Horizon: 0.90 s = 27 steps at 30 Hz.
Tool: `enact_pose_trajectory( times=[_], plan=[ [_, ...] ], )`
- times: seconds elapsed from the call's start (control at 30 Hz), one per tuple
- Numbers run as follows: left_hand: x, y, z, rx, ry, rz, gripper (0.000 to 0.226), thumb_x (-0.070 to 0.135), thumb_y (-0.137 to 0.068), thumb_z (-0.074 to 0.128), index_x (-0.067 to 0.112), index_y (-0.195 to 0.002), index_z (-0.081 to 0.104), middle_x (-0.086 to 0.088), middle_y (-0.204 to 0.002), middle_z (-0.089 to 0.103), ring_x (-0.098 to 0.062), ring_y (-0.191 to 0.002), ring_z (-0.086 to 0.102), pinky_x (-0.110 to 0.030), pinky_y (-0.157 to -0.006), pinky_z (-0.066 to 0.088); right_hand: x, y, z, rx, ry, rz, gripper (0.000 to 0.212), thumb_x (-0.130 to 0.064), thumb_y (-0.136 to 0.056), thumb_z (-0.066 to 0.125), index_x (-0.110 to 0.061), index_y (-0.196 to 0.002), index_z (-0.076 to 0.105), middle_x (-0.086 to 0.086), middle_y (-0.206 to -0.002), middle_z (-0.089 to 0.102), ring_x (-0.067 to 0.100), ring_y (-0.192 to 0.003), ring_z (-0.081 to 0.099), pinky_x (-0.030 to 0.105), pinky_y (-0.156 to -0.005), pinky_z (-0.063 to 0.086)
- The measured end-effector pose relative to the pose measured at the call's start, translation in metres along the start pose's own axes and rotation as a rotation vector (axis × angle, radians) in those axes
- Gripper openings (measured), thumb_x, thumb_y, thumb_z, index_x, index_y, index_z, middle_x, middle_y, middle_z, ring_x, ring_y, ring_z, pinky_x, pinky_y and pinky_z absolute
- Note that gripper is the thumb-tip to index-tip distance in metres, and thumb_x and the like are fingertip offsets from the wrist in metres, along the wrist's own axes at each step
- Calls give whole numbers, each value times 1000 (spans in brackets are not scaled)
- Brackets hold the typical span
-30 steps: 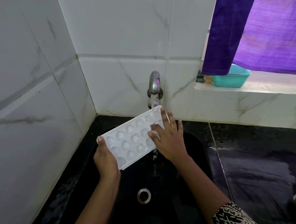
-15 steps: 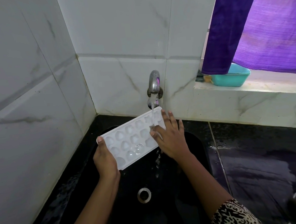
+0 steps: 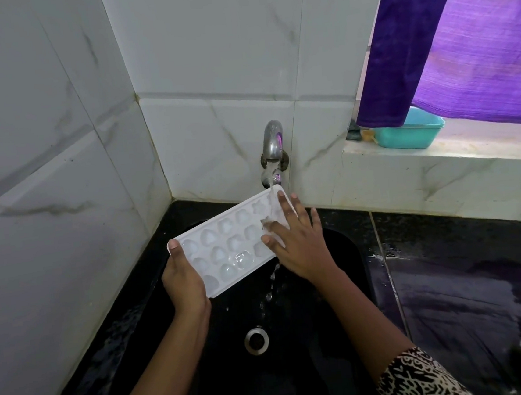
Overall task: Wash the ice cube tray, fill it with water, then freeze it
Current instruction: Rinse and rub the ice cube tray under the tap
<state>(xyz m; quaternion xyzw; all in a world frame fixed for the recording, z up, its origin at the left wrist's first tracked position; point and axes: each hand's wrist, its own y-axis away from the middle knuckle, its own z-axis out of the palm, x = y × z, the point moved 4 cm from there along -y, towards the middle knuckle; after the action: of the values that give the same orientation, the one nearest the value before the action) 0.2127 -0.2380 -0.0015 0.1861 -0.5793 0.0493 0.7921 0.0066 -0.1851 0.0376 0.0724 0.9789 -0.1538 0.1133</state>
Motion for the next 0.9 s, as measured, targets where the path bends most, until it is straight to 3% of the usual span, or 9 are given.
enact_pose_trajectory(
  times=[0.13, 0.27, 0.4, 0.53, 0.63, 0.77, 0.9],
  plan=[
    [-7, 5, 4, -15, -2, -21, 40, 57, -96, 47, 22, -99, 66, 2, -96, 71, -13, -84, 69, -27, -66, 54, -4, -1, -3, 55, 45, 32, 47, -57, -95, 32, -29, -124, 56, -1, -160, -4, 18, -146, -11, 52, -113, -1],
    [-1, -1, 1, 3, 9, -10, 37, 57, -96, 48, 26, -92, 66, 6, -92, 70, -6, -77, 69, -21, -59, 52, -2, -1, -1, -27, 20, -29, 47, -57, -95, 31, -31, -128, 53, -6, -158, -12, 11, -141, -22, 53, -114, -3],
    [-7, 1, 4, -18, -1, -18, 38, 57, -96, 47, 25, -94, 67, 4, -95, 72, -11, -82, 71, -27, -66, 54, 0, -5, -7, 29, 37, 13, 43, -55, -96, 32, -31, -121, 58, -2, -160, -4, 17, -146, -11, 54, -114, 1],
    [-7, 0, 5, -5, 9, -16, 40, 56, -96, 47, 21, -98, 67, 1, -97, 71, -13, -85, 70, -30, -72, 55, -6, -2, -2, 0, 25, -9, 46, -55, -95, 33, -28, -125, 55, -4, -160, -5, 14, -145, -12, 53, -114, 0],
    [-8, 1, 2, -9, 4, -9, 38, 54, -97, 47, 23, -92, 67, 0, -97, 72, -14, -85, 70, -30, -72, 55, 8, -1, -7, -16, 9, 22, 42, -55, -96, 30, -35, -120, 58, -4, -160, -6, 16, -146, -12, 52, -115, -1],
    [-12, 7, 7, -20, 25, -46, 42, 55, -97, 46, 18, -99, 67, 0, -96, 72, -14, -83, 71, -28, -68, 55, -7, 1, -5, 35, 64, 23, 49, -57, -94, 31, -27, -124, 55, -1, -160, -4, 17, -146, -9, 53, -114, 2],
    [-7, 2, 3, 1, 42, -45, 40, 55, -97, 47, 20, -98, 66, 2, -94, 71, -13, -84, 70, -26, -65, 53, 1, 0, -6, -73, -187, 68, 42, -53, -96, 35, -33, -127, 54, -6, -159, -9, 14, -145, -16, 50, -115, -2]
  ],
)
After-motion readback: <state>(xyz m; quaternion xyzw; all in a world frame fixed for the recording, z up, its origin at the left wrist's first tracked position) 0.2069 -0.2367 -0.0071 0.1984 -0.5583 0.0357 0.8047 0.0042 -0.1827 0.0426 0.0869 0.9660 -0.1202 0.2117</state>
